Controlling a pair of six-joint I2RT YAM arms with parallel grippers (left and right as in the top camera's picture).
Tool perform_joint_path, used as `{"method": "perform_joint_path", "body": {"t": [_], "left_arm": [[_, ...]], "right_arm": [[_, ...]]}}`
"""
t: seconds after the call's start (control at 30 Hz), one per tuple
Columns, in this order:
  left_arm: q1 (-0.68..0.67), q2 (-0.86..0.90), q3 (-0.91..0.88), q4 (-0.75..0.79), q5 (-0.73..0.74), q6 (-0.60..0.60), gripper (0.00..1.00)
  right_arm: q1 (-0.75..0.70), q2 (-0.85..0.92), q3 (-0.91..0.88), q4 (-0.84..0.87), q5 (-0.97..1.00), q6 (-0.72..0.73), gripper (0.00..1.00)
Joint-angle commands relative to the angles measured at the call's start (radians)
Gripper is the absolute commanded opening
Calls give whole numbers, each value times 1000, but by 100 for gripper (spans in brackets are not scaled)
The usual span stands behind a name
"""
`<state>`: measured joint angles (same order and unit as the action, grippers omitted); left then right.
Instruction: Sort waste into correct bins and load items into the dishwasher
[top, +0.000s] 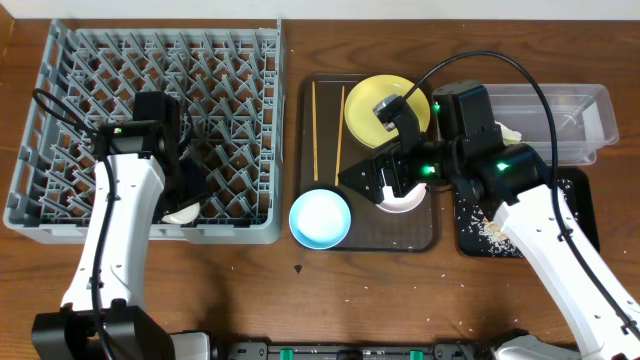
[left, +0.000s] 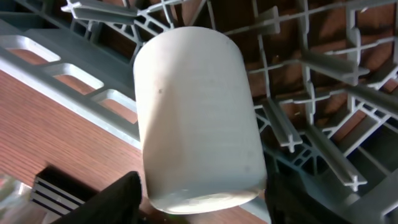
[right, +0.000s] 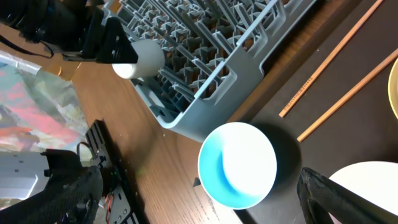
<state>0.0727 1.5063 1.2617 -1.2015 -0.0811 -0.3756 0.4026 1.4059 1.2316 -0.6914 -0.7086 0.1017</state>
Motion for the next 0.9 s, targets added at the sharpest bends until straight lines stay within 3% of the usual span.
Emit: {"method": "perform_joint_path", "body": {"t": [0.0, 0.13, 0.2, 0.33, 0.73, 0.87], "left_arm": [[-1, -3, -9, -13, -9, -8, 62], [-1, -5, -8, -13, -10, -8, 59], [-1, -5, -8, -17, -10, -3, 78], [-1, -5, -8, -51, -27, -4, 86], [-2, -9, -6, -40, -18, -11, 85], [-13, -64, 46, -29, 132, 63, 83]], "right_arm": [[11, -7, 11, 0, 2, -13, 98], [11, -7, 11, 0, 2, -13, 98], [11, -7, 11, 0, 2, -13, 98], [11, -7, 11, -1, 2, -13, 97], [11, -7, 11, -1, 2, -13, 97], [8, -7, 11, -10, 45, -13, 96]]}}
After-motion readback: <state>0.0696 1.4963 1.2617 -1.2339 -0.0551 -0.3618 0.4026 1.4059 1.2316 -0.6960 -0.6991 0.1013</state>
